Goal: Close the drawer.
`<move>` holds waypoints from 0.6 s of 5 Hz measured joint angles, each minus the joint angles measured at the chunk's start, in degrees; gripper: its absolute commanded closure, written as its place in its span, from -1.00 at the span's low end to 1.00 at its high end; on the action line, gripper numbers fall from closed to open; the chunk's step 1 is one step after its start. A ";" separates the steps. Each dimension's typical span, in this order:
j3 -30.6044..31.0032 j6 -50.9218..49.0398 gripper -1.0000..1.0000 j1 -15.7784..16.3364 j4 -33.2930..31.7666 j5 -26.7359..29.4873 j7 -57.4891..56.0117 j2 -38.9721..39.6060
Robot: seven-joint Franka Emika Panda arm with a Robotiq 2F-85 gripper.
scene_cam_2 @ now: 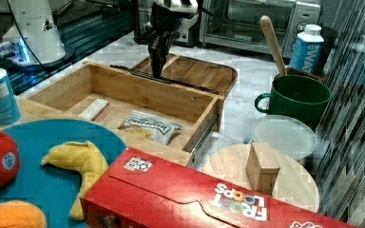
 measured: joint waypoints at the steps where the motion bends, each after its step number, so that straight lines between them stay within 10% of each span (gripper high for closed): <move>1: -1.83 2.32 1.00 -0.55 0.22 -0.01 -5.23 -0.57; 3: -2.80 5.01 1.00 -4.54 0.34 0.71 -9.18 -0.58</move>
